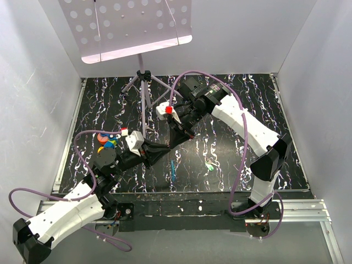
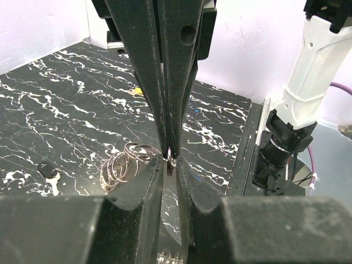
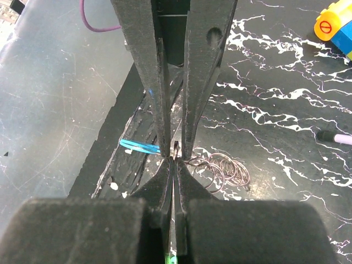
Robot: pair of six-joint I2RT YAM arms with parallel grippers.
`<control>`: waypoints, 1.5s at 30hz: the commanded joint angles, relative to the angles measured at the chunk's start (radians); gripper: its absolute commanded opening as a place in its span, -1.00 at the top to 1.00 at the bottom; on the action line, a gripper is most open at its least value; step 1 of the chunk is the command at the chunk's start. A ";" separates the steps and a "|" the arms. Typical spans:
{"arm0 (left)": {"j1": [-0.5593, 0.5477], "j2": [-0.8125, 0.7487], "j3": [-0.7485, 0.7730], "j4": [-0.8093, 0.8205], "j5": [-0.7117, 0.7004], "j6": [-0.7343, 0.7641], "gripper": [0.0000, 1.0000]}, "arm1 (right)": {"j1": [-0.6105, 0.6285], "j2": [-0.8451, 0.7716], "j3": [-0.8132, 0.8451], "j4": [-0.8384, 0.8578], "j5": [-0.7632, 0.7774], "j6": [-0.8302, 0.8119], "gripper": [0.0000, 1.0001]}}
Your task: Put the keys on the keyring
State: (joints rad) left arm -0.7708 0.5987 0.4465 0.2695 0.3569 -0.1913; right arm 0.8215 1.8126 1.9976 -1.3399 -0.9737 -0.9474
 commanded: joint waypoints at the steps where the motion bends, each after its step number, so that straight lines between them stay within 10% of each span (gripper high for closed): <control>1: 0.004 0.001 0.049 0.010 0.039 0.009 0.78 | 0.010 -0.030 0.017 -0.160 -0.033 -0.002 0.97; 11: 0.005 -0.022 0.069 -0.081 0.054 0.059 1.00 | 0.011 -0.036 0.013 -0.145 -0.028 0.016 0.97; 17: 0.015 -0.059 0.029 -0.017 0.043 -0.009 1.00 | 0.010 -0.059 0.017 -0.117 0.000 0.064 0.46; 32: 0.041 -0.071 -0.031 0.184 0.011 -0.178 1.00 | -0.162 -0.087 0.196 -0.033 -0.042 0.199 0.21; 39: 0.047 -0.051 -0.077 0.399 -0.081 -0.286 1.00 | -0.186 -0.196 -0.088 0.122 -0.385 0.153 -0.07; 45: 0.048 -0.013 -0.077 0.485 -0.108 -0.327 1.00 | -0.150 -0.199 -0.132 0.263 -0.358 0.323 -0.02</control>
State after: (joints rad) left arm -0.7284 0.5694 0.3687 0.6178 0.2955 -0.4717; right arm 0.6506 1.6176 1.8820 -1.2148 -1.2682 -0.7448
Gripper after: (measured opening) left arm 0.018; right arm 0.523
